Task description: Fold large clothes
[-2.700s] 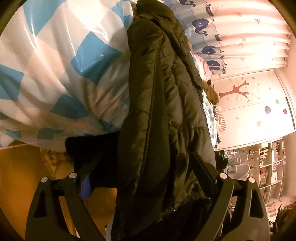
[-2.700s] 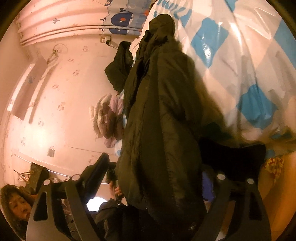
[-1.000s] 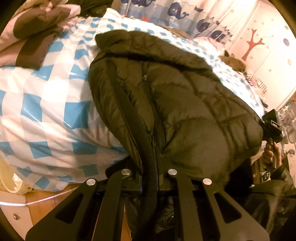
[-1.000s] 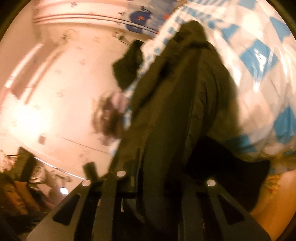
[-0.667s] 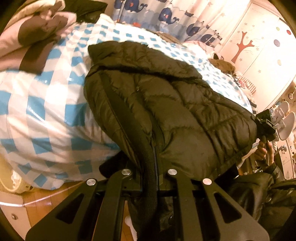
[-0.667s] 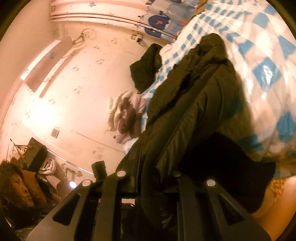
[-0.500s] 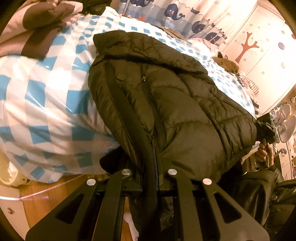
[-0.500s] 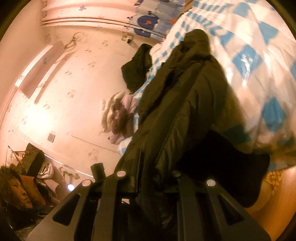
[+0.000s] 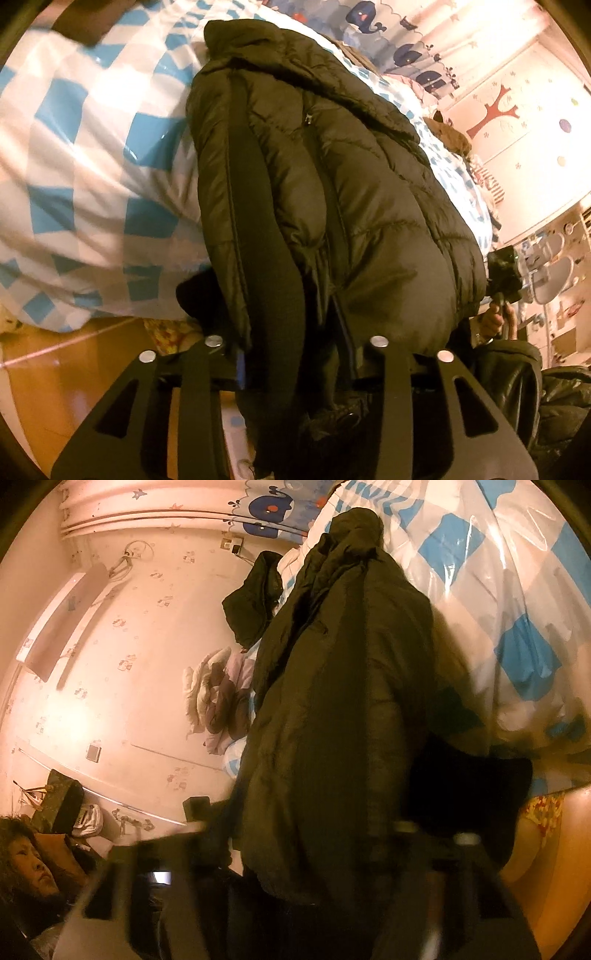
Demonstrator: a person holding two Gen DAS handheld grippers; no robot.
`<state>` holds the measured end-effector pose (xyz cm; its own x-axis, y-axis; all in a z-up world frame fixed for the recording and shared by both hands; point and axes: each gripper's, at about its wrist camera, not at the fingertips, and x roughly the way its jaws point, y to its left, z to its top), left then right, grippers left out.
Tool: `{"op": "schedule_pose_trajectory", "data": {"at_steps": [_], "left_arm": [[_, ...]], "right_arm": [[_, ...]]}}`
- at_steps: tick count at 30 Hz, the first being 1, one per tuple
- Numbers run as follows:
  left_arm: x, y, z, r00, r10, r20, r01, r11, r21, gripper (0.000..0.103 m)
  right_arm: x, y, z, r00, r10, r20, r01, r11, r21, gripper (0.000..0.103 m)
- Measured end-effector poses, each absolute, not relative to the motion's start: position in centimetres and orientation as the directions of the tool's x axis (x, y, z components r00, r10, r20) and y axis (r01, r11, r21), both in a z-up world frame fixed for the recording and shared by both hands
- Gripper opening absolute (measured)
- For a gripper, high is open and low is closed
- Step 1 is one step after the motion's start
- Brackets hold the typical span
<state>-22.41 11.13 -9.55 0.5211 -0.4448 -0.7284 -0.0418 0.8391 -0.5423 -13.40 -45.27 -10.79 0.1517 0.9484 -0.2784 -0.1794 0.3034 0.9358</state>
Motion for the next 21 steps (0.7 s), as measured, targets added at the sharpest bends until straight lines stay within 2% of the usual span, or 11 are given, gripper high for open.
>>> {"op": "schedule_pose_trajectory", "data": {"at_steps": [2, 4, 7, 10, 12, 13, 14, 15, 16, 18, 21], "left_arm": [[-22.5, 11.4, -10.0, 0.524, -0.467, -0.713, -0.043, 0.821, -0.569, 0.036], [-22.5, 11.6, -10.2, 0.532, -0.487, -0.693, -0.040, 0.803, -0.595, 0.022], [-22.6, 11.8, -9.7, 0.556, -0.509, -0.657, -0.030, 0.778, -0.627, 0.011], [-22.8, 12.3, -9.4, 0.576, -0.537, -0.616, -0.010, 0.749, -0.662, 0.010], [-22.8, 12.5, -9.8, 0.572, -0.546, -0.612, -0.006, 0.744, -0.669, 0.011], [-22.7, 12.7, -10.4, 0.557, -0.566, -0.608, -0.002, 0.731, -0.682, 0.013], [-22.6, 12.8, -11.3, 0.537, -0.586, -0.607, -0.009, 0.716, -0.698, 0.019], [-22.5, 13.0, -12.4, 0.515, -0.599, -0.613, -0.023, 0.705, -0.709, 0.036], [-22.4, 13.2, -13.2, 0.500, -0.604, -0.620, -0.032, 0.703, -0.711, 0.059], [-22.4, 13.6, -15.4, 0.472, -0.628, -0.618, -0.059, 0.677, -0.733, 0.075], [-22.3, 14.3, -17.6, 0.471, -0.703, -0.533, -0.059, 0.578, -0.814, 0.081]], "right_arm": [[-13.5, -45.4, -10.6, 0.167, 0.947, -0.274, -0.187, 0.304, 0.934, 0.024], [-13.8, -45.4, -10.3, 0.185, 0.948, -0.258, -0.190, 0.292, 0.937, 0.021], [-14.0, -45.4, -9.1, 0.214, 0.960, -0.182, -0.205, 0.226, 0.952, 0.017], [-13.9, -44.9, -8.1, 0.204, 0.970, -0.136, -0.231, 0.183, 0.956, 0.016], [-13.8, -44.5, -8.2, 0.169, 0.969, -0.179, -0.234, 0.216, 0.948, 0.019], [-13.7, -44.3, -8.4, 0.157, 0.968, -0.196, -0.225, 0.228, 0.947, 0.022], [-13.6, -44.3, -9.0, 0.141, 0.965, -0.222, -0.211, 0.249, 0.945, 0.043], [-13.6, -44.2, -9.7, 0.125, 0.956, -0.265, -0.200, 0.286, 0.937, 0.065], [-13.6, -44.3, -10.3, 0.117, 0.950, -0.290, -0.189, 0.308, 0.932, 0.069], [-13.7, -44.3, -11.6, 0.085, 0.952, -0.293, -0.162, 0.303, 0.939, 0.069], [-13.9, -44.2, -12.7, 0.067, 0.960, -0.273, -0.146, 0.280, 0.949, 0.069]]}}
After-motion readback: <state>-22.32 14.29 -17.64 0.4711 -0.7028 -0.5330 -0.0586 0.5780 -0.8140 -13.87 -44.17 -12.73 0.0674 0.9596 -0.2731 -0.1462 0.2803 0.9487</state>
